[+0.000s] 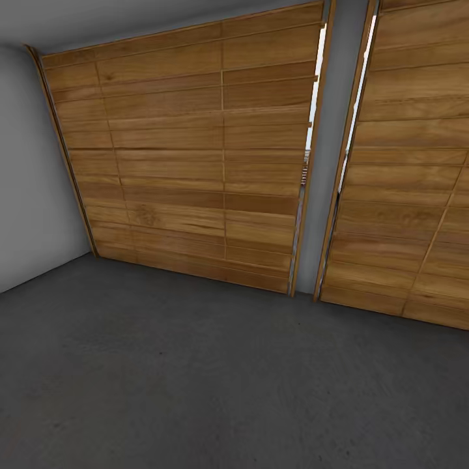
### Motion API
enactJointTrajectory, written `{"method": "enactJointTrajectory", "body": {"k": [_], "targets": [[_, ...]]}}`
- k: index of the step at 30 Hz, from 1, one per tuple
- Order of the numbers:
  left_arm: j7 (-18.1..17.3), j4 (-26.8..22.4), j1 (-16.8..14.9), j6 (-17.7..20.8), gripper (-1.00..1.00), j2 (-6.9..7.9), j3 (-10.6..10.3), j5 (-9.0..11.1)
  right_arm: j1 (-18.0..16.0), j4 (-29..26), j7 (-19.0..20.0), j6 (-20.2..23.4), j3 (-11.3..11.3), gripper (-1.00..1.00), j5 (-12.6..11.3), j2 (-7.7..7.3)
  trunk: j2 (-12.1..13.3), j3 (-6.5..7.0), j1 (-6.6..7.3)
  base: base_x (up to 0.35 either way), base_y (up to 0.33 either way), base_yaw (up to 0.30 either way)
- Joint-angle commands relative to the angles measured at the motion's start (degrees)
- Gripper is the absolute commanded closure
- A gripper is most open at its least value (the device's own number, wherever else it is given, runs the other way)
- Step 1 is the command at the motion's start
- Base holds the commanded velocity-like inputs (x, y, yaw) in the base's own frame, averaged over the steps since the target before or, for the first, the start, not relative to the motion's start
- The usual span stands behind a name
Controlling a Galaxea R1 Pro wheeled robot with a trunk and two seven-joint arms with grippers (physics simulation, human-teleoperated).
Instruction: Move the two storage containers from the living room to the garage. In the garage, place one container on the floor and stack the other container on top of it (either order is fine).
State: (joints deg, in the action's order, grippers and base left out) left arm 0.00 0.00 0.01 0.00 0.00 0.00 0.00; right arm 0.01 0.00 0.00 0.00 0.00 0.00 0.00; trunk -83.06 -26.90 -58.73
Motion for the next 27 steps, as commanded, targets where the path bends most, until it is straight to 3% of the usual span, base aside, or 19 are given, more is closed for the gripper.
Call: {"method": "enactJointTrajectory", "body": {"k": [1,7,14,23,27], "targets": [[-0.1,-0.3,-0.1,-0.3,-1.00,0.14,0.3,-0.3,-0.1,0.0,0.1,-0.3,0.3,-1.00,0.3,0.08,0.0,-0.03,0.00,0.000,0.000,0.000],[-0.1,-1.5,-0.1,-1.0,-1.00,0.16,0.5,-0.3,-0.1,0.0,0.0,-0.3,0.7,-1.00,0.9,0.02,0.0,-0.03,0.00,0.000,0.000,0.000],[-0.1,-2.7,-0.1,-3.3,-1.00,0.17,0.7,-0.3,-0.1,0.0,-0.1,-0.3,1.5,-1.00,3.2,0.53,0.0,-0.02,0.00,0.000,0.000,0.010],[-0.1,-2.8,-0.1,-3.6,-1.00,0.34,0.2,-0.6,-0.1,0.0,-0.1,-0.5,1.5,-1.00,3.6,0.38,0.0,0.15,0.00,0.000,0.000,0.216],[0.0,-2.9,-0.1,-3.7,-1.00,1.32,0.0,-0.7,-0.1,0.0,-0.1,-0.9,1.5,-1.00,3.6,0.70,0.0,0.21,0.00,0.000,0.000,0.278]]}}
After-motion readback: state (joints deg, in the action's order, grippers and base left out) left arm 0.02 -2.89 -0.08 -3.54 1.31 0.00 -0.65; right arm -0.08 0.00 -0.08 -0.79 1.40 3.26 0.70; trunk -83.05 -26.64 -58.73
